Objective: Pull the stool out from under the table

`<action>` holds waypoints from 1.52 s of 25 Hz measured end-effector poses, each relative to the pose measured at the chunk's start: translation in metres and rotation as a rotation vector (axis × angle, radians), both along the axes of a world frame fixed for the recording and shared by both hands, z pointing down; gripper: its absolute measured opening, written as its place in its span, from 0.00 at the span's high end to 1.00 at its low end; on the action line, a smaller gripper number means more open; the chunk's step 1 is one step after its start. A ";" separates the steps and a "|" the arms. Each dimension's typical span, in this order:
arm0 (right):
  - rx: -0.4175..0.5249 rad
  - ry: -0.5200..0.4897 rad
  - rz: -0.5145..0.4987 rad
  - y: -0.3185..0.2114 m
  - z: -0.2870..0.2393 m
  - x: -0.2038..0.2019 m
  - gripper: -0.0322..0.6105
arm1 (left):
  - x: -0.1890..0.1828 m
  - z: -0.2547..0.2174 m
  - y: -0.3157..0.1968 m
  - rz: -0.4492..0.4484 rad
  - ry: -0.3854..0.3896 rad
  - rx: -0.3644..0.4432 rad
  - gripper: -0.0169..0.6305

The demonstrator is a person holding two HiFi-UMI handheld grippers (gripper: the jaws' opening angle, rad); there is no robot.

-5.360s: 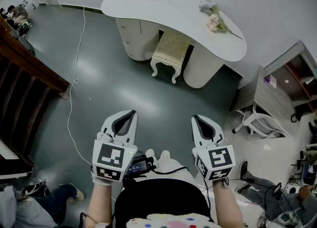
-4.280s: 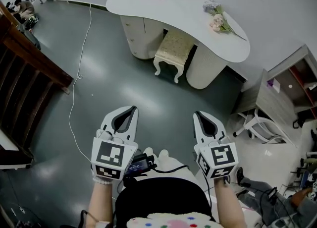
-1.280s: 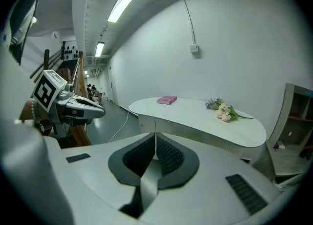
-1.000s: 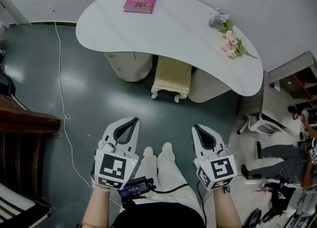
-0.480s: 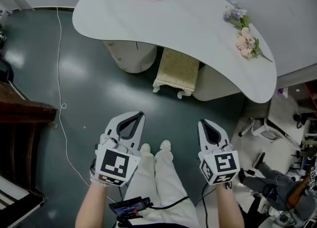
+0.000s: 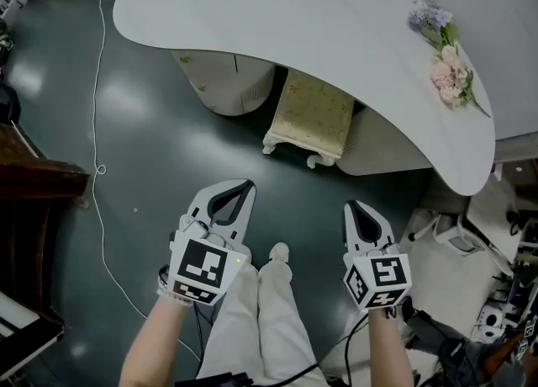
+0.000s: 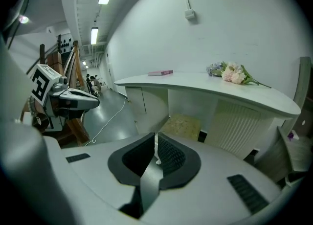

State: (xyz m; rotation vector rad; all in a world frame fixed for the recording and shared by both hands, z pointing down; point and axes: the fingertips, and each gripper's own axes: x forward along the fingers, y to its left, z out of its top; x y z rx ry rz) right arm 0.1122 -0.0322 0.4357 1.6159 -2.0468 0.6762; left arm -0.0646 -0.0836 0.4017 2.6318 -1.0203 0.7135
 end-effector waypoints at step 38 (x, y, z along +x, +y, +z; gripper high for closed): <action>-0.222 -0.178 0.146 -0.117 0.263 0.092 0.54 | 0.064 0.271 -0.129 -0.152 0.118 -0.301 0.66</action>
